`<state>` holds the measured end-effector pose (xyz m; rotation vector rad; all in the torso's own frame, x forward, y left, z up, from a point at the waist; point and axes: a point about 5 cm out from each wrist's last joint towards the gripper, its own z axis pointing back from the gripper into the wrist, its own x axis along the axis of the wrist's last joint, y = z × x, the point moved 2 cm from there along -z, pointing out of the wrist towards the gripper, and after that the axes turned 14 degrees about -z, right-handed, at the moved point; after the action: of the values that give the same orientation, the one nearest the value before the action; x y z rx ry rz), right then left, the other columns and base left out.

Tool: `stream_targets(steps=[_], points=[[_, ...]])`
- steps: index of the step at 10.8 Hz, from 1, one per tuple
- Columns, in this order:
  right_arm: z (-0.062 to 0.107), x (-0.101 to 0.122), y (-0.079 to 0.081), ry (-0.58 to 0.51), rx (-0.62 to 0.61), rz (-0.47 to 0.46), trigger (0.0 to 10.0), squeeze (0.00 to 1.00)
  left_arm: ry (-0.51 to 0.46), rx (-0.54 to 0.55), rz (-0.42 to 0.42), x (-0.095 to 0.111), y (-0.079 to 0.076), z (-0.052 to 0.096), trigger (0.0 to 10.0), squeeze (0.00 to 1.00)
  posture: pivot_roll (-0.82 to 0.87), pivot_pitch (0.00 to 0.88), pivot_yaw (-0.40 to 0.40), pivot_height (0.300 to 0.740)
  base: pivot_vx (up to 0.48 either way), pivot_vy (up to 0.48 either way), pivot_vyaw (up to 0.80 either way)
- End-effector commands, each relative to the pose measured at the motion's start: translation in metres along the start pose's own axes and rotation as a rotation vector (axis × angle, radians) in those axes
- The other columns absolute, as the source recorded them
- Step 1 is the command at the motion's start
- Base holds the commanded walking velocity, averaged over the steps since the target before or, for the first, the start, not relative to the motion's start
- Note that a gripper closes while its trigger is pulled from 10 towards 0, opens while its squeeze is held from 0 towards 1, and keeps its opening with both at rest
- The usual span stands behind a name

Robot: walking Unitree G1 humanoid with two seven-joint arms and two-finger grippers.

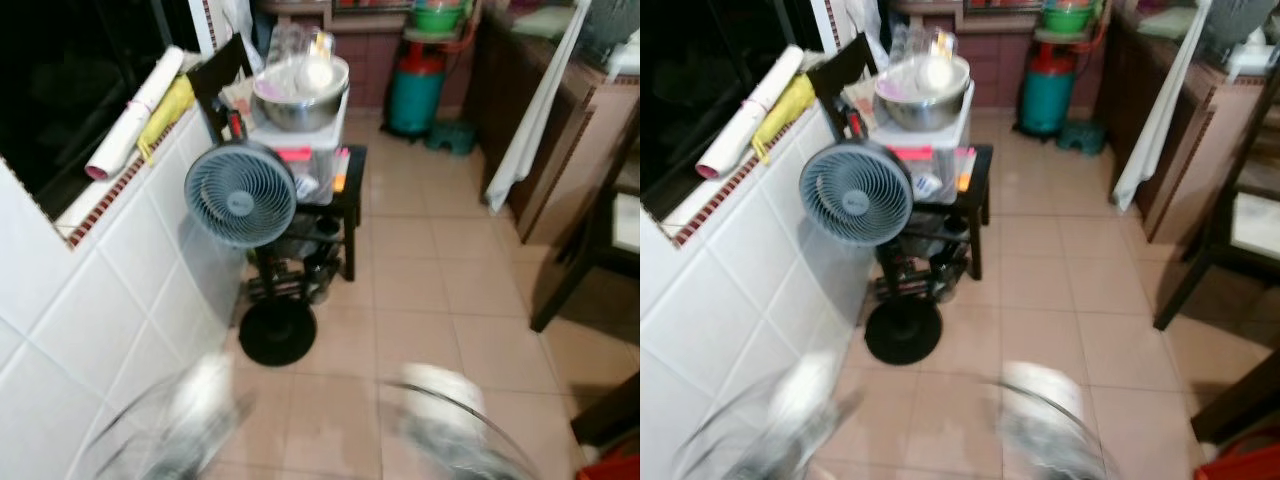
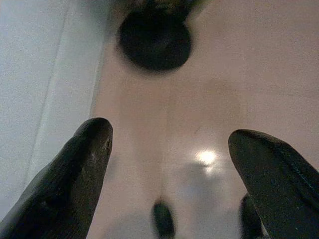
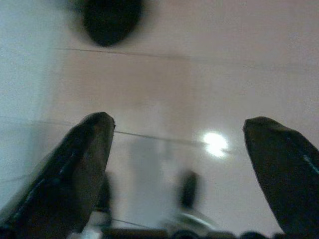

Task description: Setting the table

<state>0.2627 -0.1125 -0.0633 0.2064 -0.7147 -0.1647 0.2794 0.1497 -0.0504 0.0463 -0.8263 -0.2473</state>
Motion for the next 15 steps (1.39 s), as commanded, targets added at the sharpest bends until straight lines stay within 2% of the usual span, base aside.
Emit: stream_targets(steps=[1,5,7,8,9,10,11,13,14,15], points=[[0.003,-0.005,-0.022,0.026,-0.053,0.018,10.0,0.00,0.047,0.028,-0.009,-0.018,0.015,0.004,10.0,0.00,-0.06,0.000,0.077,0.740,0.000,0.000,0.00],[0.003,-0.009,-0.024,0.051,-0.057,0.062,10.0,0.00,0.053,0.015,-0.014,-0.017,0.012,0.003,10.0,0.00,-0.07,0.000,0.080,0.740,0.000,0.000,0.00],[0.006,-0.017,-0.032,0.080,-0.060,0.107,10.0,0.00,0.036,0.045,-0.010,-0.015,0.019,0.004,10.0,0.00,-0.05,0.000,0.062,0.740,0.000,0.000,0.00],[0.010,-0.030,-0.043,0.127,-0.028,0.168,10.0,0.00,0.063,0.072,0.011,-0.026,0.024,0.007,10.0,0.00,-0.02,0.000,0.009,0.740,0.000,0.000,0.00],[0.013,-0.036,-0.051,0.154,-0.010,0.184,10.0,0.00,0.093,0.075,0.012,-0.037,0.023,0.009,10.0,0.00,-0.01,0.000,-0.009,0.740,0.000,0.000,0.00],[0.014,-0.036,-0.052,0.162,0.011,0.192,10.0,0.00,0.109,0.072,0.014,-0.042,0.021,0.010,10.0,0.00,-0.01,0.000,-0.012,0.740,0.000,0.000,0.00],[0.017,-0.041,-0.062,0.189,-0.018,0.227,10.0,0.00,0.136,0.064,-0.006,-0.052,0.017,0.013,10.0,0.00,-0.02,0.000,-0.013,0.740,0.000,0.000,0.00],[0.018,-0.043,-0.065,0.190,-0.027,0.268,10.0,0.00,0.122,0.023,-0.029,-0.053,0.015,0.013,10.0,0.00,-0.07,0.000,0.027,0.740,0.000,0.000,0.00],[0.019,-0.043,-0.070,0.169,-0.049,0.267,10.0,0.00,0.114,-0.014,-0.054,-0.052,0.011,0.013,10.0,0.00,-0.08,0.000,0.048,0.740,0.000,0.000,0.00],[0.021,-0.045,-0.076,0.136,-0.100,0.164,10.0,0.00,0.096,-0.042,-0.071,-0.046,0.011,0.011,10.0,0.00,-0.08,0.000,0.048,0.740,0.000,0.000,0.00]])
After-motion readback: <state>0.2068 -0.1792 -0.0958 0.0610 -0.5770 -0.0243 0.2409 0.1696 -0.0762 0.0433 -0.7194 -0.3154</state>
